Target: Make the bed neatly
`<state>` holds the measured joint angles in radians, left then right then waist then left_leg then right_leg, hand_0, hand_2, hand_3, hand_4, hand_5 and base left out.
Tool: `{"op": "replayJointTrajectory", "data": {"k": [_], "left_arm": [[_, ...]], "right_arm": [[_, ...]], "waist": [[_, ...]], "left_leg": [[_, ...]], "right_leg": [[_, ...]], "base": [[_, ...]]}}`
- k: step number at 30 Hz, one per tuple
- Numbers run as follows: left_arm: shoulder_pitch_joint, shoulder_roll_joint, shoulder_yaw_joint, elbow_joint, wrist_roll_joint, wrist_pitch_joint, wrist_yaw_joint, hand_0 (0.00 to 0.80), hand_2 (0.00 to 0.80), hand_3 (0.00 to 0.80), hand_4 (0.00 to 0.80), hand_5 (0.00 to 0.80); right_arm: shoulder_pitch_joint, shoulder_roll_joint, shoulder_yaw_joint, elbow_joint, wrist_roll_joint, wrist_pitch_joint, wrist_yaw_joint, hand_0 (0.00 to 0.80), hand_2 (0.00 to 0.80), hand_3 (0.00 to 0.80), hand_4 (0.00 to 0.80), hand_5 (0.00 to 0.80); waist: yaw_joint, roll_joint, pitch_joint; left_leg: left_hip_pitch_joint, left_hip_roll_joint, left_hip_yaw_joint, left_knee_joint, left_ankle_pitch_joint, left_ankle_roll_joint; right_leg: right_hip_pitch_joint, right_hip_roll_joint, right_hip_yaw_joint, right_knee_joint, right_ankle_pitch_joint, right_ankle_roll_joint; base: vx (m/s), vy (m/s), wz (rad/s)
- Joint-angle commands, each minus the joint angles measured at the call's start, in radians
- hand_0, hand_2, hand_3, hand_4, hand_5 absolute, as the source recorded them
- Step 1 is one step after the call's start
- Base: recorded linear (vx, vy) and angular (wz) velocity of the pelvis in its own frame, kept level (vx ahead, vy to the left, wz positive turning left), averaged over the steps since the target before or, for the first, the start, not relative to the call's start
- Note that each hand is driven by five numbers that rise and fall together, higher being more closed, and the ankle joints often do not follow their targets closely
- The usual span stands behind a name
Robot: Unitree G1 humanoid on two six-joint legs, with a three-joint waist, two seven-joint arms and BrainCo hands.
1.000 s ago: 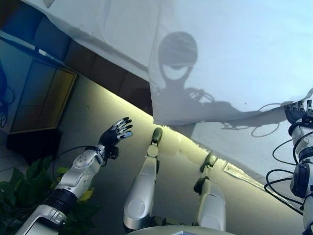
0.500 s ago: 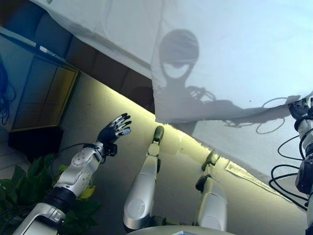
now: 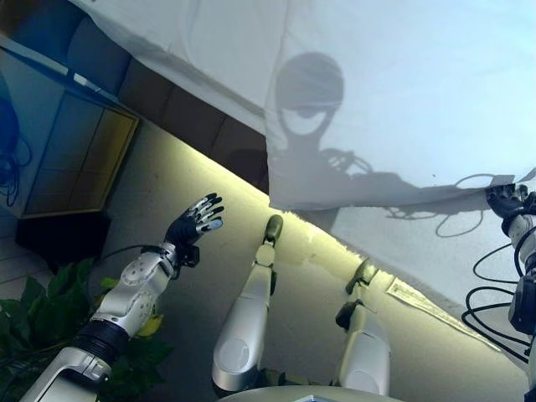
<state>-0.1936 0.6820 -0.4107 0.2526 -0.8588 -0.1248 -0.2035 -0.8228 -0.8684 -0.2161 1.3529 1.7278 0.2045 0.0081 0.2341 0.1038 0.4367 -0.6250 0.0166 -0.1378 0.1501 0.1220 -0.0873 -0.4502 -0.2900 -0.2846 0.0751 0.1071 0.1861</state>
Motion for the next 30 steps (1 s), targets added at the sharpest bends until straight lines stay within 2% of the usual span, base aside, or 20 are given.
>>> {"op": "replayJointTrajectory", "data": {"k": [1, 5, 6, 7, 8, 9, 15, 21, 26, 30], "left_arm": [[0.035, 0.006, 0.021, -0.083, -0.001, -0.048, -0.019, 0.000, 0.000, 0.000, 0.000, 0.000], [0.043, 0.015, 0.028, -0.068, -0.014, -0.059, -0.041, 0.000, 0.000, 0.000, 0.000, 0.000], [0.045, 0.017, 0.029, -0.066, -0.016, -0.061, -0.045, 0.000, 0.000, 0.000, 0.000, 0.000], [0.046, 0.019, 0.031, -0.065, -0.017, -0.062, -0.048, 0.000, 0.000, 0.000, 0.000, 0.000], [0.048, 0.021, 0.029, -0.063, -0.019, -0.065, -0.049, 0.000, 0.000, 0.000, 0.000, 0.000], [0.047, 0.023, 0.028, -0.060, -0.021, -0.067, -0.051, 0.000, 0.000, 0.000, 0.000, 0.000], [0.036, 0.027, 0.029, -0.054, -0.022, -0.068, -0.049, 0.000, 0.000, 0.000, 0.000, 0.000], [0.030, 0.024, 0.025, -0.069, -0.022, -0.069, -0.035, 0.000, 0.000, 0.000, 0.000, 0.000], [0.047, 0.021, 0.035, -0.099, -0.023, -0.064, -0.026, 0.000, 0.000, 0.000, 0.000, 0.000], [0.055, 0.012, 0.060, -0.109, 0.000, -0.029, -0.002, 0.000, 0.000, 0.000, 0.000, 0.000]], "right_arm": [[-0.036, -0.061, 0.062, -0.088, -0.045, -0.043, 0.053, 0.000, 0.000, 0.000, 0.000, 0.000], [-0.071, -0.094, 0.071, -0.088, -0.049, -0.047, 0.060, 0.000, 0.000, 0.000, 0.000, 0.000], [-0.078, -0.099, 0.070, -0.090, -0.045, -0.051, 0.063, 0.060, 0.060, 0.060, 0.060, 0.060], [-0.082, -0.101, 0.069, -0.091, -0.043, -0.054, 0.065, 0.166, 0.166, 0.166, 0.166, 0.166], [-0.085, -0.105, 0.069, -0.092, -0.045, -0.053, 0.063, 0.502, 0.502, 0.502, 0.502, 0.502], [-0.089, -0.107, 0.070, -0.093, -0.047, -0.052, 0.050, 0.800, 0.800, 0.800, 0.800, 0.800], [-0.083, -0.106, 0.055, -0.070, -0.011, -0.046, -0.011, 0.800, 0.800, 0.800, 0.800, 0.800], [-0.054, -0.085, 0.050, -0.055, 0.002, -0.036, 0.016, 0.800, 0.800, 0.800, 0.800, 0.800], [0.000, -0.047, 0.052, -0.083, -0.096, -0.043, 0.093, 0.800, 0.800, 0.800, 0.800, 0.800], [0.052, 0.006, 0.068, -0.150, -0.212, -0.053, 0.155, 0.800, 0.800, 0.800, 0.800, 0.800]], "waist": [[0.008, 0.021, 0.015], [0.009, 0.021, 0.008], [0.009, 0.021, 0.008], [0.009, 0.021, 0.008], [0.009, 0.019, 0.008], [0.009, 0.018, 0.007], [0.006, 0.015, 0.014], [0.003, 0.021, 0.021], [0.005, 0.019, 0.005], [0.013, -0.005, -0.025]], "left_leg": [[-0.049, 0.018, 0.074, -0.042, 0.059, 0.023], [-0.041, 0.021, 0.080, -0.053, 0.063, 0.021], [-0.040, 0.022, 0.080, -0.053, 0.063, 0.021], [-0.040, 0.022, 0.080, -0.052, 0.063, 0.020], [-0.040, 0.023, 0.081, -0.050, 0.062, 0.019], [-0.040, 0.024, 0.082, -0.049, 0.062, 0.018], [-0.038, 0.026, 0.085, -0.051, 0.063, 0.016], [-0.028, 0.025, 0.093, -0.058, 0.061, 0.018], [0.005, 0.026, 0.097, -0.055, 0.049, 0.018], [0.038, 0.029, 0.093, -0.022, 0.023, 0.016]], "right_leg": [[-0.086, -0.050, 0.025, 0.064, 0.056, 0.025], [-0.083, -0.049, 0.021, 0.066, 0.054, 0.025], [-0.083, -0.048, 0.020, 0.068, 0.053, 0.025], [-0.083, -0.048, 0.019, 0.070, 0.052, 0.025], [-0.084, -0.048, 0.019, 0.072, 0.052, 0.025], [-0.084, -0.048, 0.018, 0.073, 0.051, 0.025], [-0.088, -0.045, 0.014, 0.077, 0.056, 0.026], [-0.080, -0.045, 0.015, 0.065, 0.061, 0.025], [-0.033, -0.046, 0.003, 0.049, 0.055, 0.019], [0.030, -0.041, -0.019, 0.036, 0.044, 0.014]], "base": [[0.000, 0.000, 0.00], [0.000, 0.000, 0.00], [0.000, 0.000, 0.00], [0.000, 0.000, 0.00], [0.000, 0.000, 0.00], [0.000, 0.000, 0.00], [-0.011, -0.001, 0.00], [-0.037, 0.017, 0.01], [0.003, 0.059, 0.05], [0.020, 0.037, 0.06]]}}
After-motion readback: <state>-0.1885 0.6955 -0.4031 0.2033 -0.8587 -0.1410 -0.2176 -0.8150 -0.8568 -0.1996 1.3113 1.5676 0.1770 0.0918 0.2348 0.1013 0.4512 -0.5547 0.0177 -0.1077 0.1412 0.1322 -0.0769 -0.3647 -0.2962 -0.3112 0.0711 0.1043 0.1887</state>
